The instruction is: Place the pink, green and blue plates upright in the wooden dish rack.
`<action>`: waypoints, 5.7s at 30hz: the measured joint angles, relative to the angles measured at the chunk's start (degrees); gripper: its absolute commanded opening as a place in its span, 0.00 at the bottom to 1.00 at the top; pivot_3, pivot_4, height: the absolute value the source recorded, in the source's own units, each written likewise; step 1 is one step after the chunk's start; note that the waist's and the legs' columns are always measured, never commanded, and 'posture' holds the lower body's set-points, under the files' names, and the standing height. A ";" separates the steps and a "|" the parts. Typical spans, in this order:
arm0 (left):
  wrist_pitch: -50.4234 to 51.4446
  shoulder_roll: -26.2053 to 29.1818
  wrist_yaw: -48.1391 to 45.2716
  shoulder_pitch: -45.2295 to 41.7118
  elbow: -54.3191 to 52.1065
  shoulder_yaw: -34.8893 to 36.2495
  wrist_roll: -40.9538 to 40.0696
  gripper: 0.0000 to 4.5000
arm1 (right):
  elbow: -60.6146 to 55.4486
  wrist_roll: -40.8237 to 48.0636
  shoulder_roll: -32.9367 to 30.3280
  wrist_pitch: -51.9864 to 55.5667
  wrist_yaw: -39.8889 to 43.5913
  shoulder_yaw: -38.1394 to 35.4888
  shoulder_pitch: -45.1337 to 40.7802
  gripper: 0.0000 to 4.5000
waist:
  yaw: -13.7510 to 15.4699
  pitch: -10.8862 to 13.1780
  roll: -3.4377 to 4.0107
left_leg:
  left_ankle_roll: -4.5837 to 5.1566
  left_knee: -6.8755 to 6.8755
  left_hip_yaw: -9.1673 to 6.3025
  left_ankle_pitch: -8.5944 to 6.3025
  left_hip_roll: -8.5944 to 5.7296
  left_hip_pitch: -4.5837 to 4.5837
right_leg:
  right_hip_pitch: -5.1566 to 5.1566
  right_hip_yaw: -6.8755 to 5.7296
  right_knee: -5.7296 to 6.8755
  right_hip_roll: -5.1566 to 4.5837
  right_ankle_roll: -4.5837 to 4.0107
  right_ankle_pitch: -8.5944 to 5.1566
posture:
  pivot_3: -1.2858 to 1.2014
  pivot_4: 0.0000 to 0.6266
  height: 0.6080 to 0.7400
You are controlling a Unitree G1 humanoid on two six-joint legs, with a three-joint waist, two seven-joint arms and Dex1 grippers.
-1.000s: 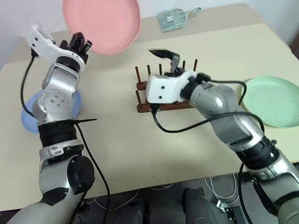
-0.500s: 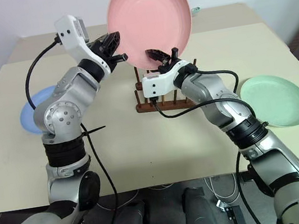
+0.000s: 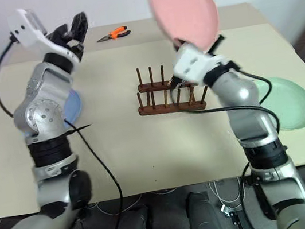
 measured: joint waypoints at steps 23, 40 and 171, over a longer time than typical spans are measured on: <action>1.12 7.46 -37.30 13.48 -14.88 -19.44 -3.69 0.81 | -2.81 43.33 3.05 26.92 -16.57 -15.61 6.37 0.17 | -0.09 0.08 0.48 | 0.12 0.00 0.07 -0.05 0.02 -0.03 | -0.06 0.00 0.00 -0.06 -0.23 -0.09 | 0.52 0.24 1.00; 1.56 5.17 -37.58 15.27 -14.30 -22.43 -1.46 0.81 | 3.04 35.84 -14.10 14.90 -14.92 -28.07 16.88 0.82 | 0.62 0.07 0.50 | 0.18 0.03 0.09 -0.09 0.01 -0.05 | 0.01 0.00 -0.06 -0.07 -0.19 -0.14 | 0.52 0.24 1.00; 15.60 1.07 7.45 2.31 -13.97 18.78 -13.82 0.79 | 26.20 -29.80 4.96 -31.33 -6.30 41.31 -15.83 0.00 | 0.07 0.18 -0.24 | -0.08 -0.09 -0.11 0.04 0.01 -0.10 | -0.21 -0.09 0.02 -0.01 -0.07 0.05 | 0.52 0.24 1.00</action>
